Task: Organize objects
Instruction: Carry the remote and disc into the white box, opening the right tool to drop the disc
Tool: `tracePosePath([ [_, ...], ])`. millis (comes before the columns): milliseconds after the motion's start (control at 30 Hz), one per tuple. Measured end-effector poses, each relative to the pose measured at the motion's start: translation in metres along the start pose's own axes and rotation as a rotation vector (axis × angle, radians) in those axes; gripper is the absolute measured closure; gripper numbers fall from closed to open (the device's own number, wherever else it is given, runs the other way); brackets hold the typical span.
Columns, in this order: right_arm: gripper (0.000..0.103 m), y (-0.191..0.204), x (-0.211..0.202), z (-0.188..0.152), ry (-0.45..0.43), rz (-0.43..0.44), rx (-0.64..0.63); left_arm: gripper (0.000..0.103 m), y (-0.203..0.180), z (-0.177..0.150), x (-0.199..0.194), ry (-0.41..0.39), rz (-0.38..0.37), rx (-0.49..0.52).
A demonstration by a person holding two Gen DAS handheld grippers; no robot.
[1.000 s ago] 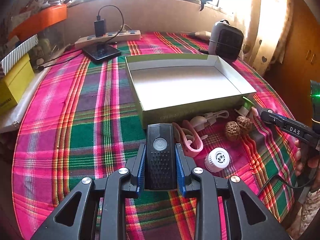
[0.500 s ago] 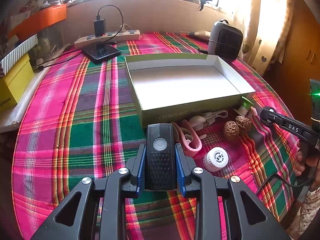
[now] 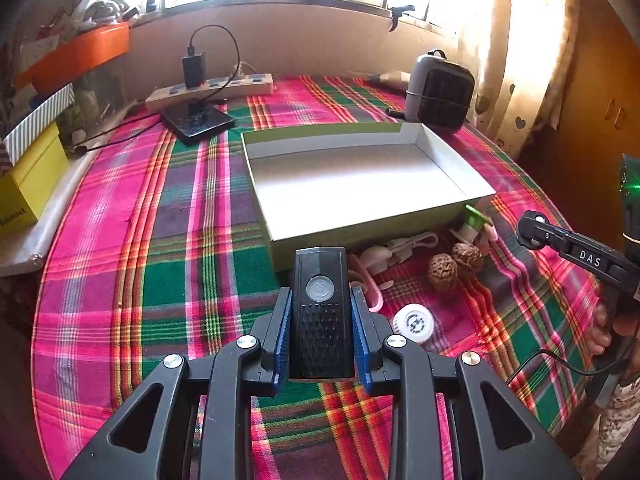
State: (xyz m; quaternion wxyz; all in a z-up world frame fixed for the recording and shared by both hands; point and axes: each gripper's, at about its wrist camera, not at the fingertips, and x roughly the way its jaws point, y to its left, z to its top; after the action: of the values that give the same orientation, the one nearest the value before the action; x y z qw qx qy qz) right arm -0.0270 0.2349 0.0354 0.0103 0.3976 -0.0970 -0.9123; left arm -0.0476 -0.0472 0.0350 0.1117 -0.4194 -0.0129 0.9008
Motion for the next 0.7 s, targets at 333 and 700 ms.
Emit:
tracePosePath([
  [333, 0.075, 0.024, -0.009, 0.02, -0.025, 0.066, -0.051, 0.078, -0.004, 0.022, 0.003, -0.001, -0.021, -0.001],
  [700, 0.075, 0.053, 0.009, 0.049, 0.004, 0.132, -0.122, 0.078, 0.001, 0.05, 0.019, -0.006, -0.032, -0.021],
])
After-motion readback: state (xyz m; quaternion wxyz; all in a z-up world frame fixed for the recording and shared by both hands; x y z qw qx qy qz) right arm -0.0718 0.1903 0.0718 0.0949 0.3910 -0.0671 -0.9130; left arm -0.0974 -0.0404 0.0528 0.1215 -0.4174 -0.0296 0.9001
